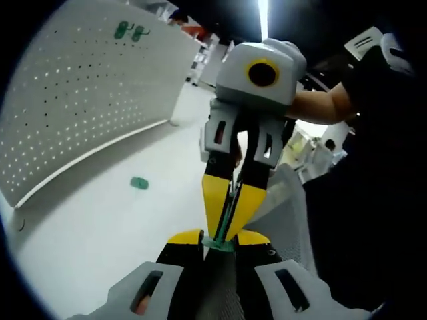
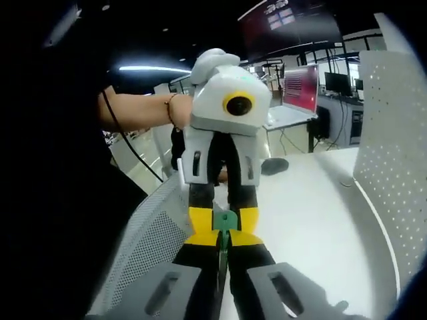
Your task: Insert the hook assembly into the mounting plate slot until the hook locks in place.
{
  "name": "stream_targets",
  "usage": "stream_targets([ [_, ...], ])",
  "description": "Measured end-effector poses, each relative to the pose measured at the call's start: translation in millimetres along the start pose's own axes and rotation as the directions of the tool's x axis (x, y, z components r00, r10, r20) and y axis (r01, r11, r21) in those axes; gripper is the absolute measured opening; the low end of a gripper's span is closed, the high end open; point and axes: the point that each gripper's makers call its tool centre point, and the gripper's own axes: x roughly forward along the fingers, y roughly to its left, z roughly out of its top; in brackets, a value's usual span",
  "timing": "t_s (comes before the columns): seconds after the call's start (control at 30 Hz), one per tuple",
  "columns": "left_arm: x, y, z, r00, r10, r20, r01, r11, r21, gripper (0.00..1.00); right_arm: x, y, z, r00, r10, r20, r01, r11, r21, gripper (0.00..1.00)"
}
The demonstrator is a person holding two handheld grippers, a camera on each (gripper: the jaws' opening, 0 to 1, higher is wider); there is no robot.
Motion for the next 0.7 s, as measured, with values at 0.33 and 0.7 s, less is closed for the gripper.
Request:
stream_targets([
  [0.33,1.6,-4.1,2.1,1.0,-0.007,0.001,0.007,1.0,0.006,0.18,-1.7,4.1,-0.4,1.0,-0.006,-0.012,0.006,1.0,-0.01,0.0],
  [0.7,2.0,5.2,4.7,0.996,0.077,0.042,-0.077,0.997,0.019,0.47,-16.1,-11.0,6.9,0.995,-0.092,0.034,0.091,0.995,0.032,0.0],
])
